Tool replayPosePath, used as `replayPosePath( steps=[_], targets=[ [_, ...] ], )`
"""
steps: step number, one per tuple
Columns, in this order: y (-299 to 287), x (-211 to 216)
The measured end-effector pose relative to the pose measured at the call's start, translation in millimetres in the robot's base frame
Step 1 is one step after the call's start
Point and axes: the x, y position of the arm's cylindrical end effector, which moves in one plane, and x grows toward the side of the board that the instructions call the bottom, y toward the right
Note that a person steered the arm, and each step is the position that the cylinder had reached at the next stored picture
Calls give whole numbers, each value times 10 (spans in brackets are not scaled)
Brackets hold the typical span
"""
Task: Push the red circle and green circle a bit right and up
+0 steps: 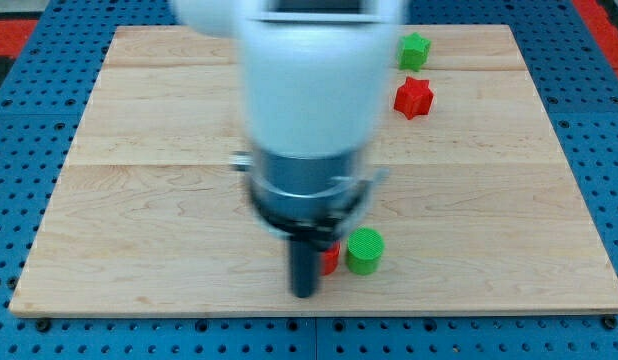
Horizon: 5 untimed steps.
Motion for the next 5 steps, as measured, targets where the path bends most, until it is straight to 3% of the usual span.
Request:
replayPosePath(
  steps=[3, 4, 5],
  targets=[
    [337, -480],
    [228, -480],
    [-1, -43]
  ],
)
